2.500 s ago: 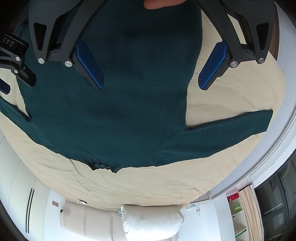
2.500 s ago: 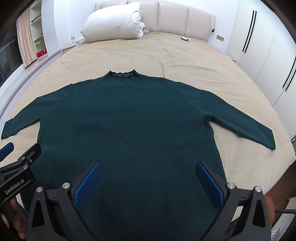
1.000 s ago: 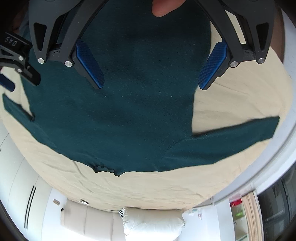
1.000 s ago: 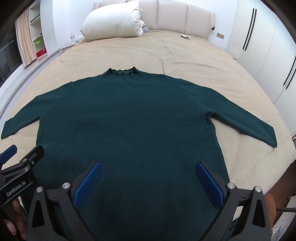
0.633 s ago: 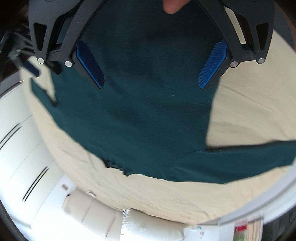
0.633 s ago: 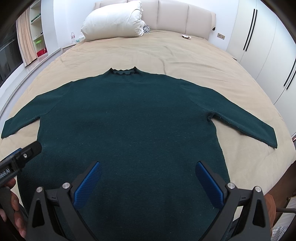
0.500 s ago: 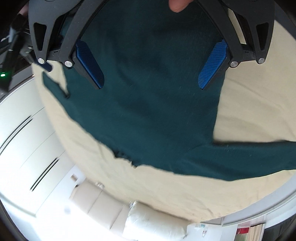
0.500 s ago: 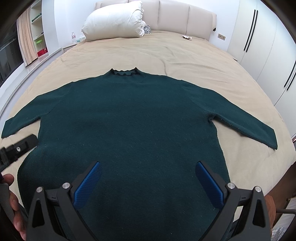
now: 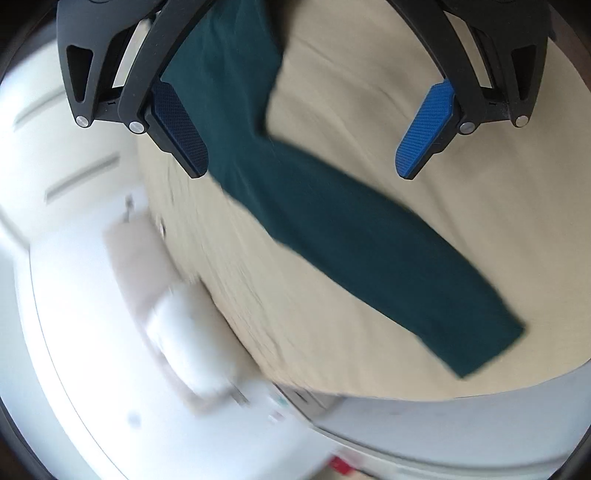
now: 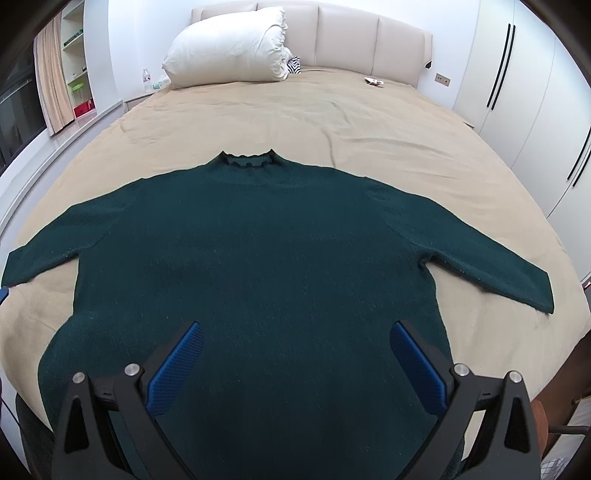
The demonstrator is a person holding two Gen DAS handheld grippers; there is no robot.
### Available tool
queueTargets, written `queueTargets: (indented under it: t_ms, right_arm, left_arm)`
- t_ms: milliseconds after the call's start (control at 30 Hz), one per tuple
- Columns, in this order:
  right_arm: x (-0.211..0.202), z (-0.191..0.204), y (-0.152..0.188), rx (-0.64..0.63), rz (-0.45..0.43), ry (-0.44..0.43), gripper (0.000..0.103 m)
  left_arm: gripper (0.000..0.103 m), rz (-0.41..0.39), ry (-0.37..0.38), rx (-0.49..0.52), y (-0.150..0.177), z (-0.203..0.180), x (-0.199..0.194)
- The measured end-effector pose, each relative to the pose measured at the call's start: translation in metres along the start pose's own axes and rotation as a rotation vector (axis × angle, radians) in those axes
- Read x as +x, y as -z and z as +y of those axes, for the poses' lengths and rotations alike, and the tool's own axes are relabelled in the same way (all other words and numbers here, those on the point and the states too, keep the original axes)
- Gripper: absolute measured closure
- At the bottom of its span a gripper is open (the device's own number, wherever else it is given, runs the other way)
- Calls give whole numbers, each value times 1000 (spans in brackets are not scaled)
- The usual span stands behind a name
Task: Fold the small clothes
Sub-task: 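Grasp the sweater sleeve with the left gripper and lift it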
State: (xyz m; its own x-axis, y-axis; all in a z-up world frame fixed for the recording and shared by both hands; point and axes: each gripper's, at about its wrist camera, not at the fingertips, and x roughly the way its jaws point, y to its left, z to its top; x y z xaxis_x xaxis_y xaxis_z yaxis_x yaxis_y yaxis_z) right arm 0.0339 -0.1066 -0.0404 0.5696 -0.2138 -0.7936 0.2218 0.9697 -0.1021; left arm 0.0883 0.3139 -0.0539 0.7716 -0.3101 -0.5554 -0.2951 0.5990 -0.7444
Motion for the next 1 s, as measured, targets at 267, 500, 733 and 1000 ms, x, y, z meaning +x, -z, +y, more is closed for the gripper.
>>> queueTargets:
  t_ms: [267, 500, 733, 1000]
  right_arm:
    - [17, 28, -9, -40, 36, -26, 0]
    - [27, 36, -9, -53, 56, -30, 0]
    - [32, 22, -11, 2, 59, -50, 0]
    - [40, -6, -13, 79, 58, -133, 3]
  left_arm:
    - [16, -79, 62, -342, -65, 93, 12]
    - [21, -81, 46, -399, -76, 116, 58]
    - [83, -98, -58, -344, -98, 138, 88]
    - [96, -46, -78, 200, -64, -39, 123]
